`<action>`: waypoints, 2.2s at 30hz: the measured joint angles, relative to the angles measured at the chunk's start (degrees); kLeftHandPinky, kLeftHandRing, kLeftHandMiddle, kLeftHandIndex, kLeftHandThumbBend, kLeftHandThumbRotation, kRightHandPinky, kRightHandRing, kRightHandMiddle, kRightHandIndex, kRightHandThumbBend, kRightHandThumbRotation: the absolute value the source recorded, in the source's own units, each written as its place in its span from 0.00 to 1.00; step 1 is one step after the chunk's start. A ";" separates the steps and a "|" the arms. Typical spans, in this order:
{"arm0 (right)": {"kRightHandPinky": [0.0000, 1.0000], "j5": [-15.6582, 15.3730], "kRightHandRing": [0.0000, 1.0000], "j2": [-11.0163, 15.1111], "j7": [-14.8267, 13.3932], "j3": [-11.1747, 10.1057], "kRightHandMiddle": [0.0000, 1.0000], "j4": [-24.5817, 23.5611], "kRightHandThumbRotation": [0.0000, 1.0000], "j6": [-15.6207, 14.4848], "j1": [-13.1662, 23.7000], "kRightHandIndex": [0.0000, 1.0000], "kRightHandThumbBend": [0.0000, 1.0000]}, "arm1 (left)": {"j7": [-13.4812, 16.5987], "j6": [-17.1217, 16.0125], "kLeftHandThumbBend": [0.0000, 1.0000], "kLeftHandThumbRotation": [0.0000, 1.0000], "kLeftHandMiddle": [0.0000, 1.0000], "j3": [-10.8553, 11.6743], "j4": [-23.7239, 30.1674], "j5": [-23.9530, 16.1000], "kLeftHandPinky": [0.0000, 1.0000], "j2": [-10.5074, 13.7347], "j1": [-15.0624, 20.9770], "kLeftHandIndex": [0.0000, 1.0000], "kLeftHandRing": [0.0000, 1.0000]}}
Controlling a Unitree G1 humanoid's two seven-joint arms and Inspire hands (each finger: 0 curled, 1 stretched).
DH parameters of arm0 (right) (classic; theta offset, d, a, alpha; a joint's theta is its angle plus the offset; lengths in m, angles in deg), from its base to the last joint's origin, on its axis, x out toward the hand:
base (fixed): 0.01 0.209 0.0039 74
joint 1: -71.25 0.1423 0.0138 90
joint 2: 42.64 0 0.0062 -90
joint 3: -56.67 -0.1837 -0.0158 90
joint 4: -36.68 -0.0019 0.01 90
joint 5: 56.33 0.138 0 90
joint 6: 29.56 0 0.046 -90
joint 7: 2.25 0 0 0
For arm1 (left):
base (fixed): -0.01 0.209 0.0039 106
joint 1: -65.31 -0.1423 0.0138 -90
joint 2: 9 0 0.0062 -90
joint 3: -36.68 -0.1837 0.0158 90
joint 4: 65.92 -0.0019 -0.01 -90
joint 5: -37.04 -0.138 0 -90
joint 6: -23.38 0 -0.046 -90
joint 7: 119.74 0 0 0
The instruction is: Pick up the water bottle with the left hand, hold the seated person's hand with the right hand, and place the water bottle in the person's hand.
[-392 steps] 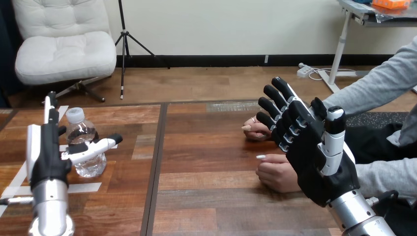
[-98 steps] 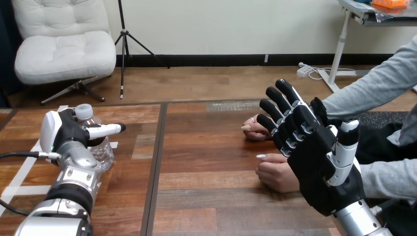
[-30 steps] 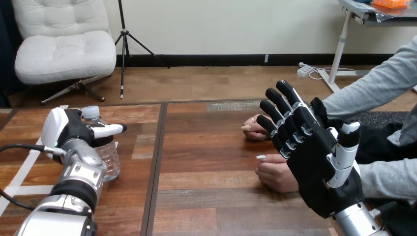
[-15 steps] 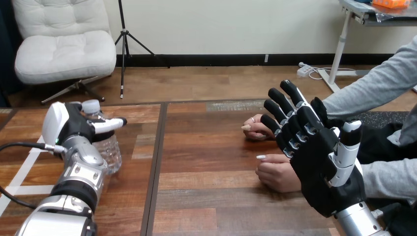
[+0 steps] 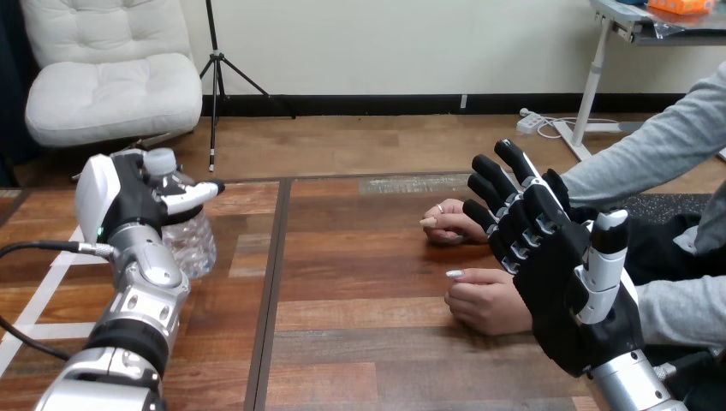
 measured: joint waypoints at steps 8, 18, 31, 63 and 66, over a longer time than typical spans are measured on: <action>1.00 -3.32 0.99 0.62 -0.27 -0.25 0.95 2.39 1.00 1.54 1.60 0.97 0.99 | 0.45 -2.52 0.71 0.00 0.50 -0.04 3.49 -0.09 0.38 -0.05 -2.00 0.51 0.45; 0.93 -8.61 0.94 2.49 -0.94 -0.36 0.91 7.45 1.00 6.16 4.43 0.94 1.00 | 1.38 -3.60 0.71 0.00 0.50 -0.30 10.24 -1.50 0.39 -0.05 -6.04 0.50 0.46; 0.87 -17.80 0.89 5.44 -4.43 -0.33 0.90 14.99 1.00 13.25 8.35 0.90 1.00 | 1.35 -4.45 0.71 0.00 0.48 -0.25 19.16 -2.17 0.37 -0.18 -12.07 0.50 0.44; 0.76 -38.75 0.84 16.05 -13.69 1.18 0.87 27.76 0.87 22.02 16.04 0.87 0.95 | -2.48 -2.53 0.71 0.00 0.47 0.86 35.27 -1.24 0.36 -2.36 -21.91 0.49 0.43; 0.74 -40.60 0.84 17.21 -14.62 1.95 0.87 28.37 0.85 22.03 17.27 0.87 0.94 | -3.02 -2.03 0.70 0.00 0.47 0.99 36.57 -1.17 0.37 -2.44 -22.15 0.49 0.44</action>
